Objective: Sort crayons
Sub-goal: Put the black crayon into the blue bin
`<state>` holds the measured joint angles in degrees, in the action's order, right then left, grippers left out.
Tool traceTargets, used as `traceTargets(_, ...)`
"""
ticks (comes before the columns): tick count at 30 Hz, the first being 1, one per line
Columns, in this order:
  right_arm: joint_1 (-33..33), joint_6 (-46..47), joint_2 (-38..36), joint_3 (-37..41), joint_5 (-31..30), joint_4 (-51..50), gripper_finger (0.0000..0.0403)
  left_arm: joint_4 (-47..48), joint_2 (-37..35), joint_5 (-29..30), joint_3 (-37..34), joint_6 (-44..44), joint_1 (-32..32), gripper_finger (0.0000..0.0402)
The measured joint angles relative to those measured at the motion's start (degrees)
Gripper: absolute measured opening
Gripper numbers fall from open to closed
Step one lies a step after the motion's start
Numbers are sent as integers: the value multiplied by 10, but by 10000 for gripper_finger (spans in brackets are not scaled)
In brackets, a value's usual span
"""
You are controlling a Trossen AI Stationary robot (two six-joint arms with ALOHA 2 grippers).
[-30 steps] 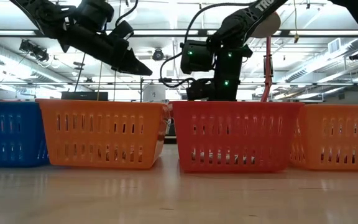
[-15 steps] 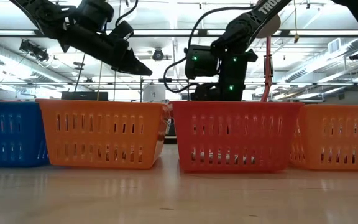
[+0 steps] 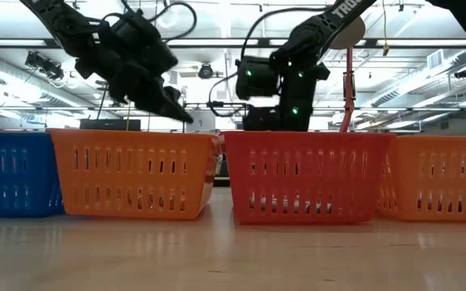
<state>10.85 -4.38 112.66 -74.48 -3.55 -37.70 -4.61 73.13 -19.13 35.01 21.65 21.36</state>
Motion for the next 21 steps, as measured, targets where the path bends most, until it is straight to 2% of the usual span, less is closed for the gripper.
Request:
traceTargets(6,-1,-16,-1,-27,10,6,27,-3,39,43,0,-24,-11,180)
traceTargets(11,-8,-21,-1,-37,6,41,27,-22,67,45,0,-56,-11,180)
traceTargets(21,-34,-21,-2,-59,6,105,28,-75,114,46,1,-63,-30,180)
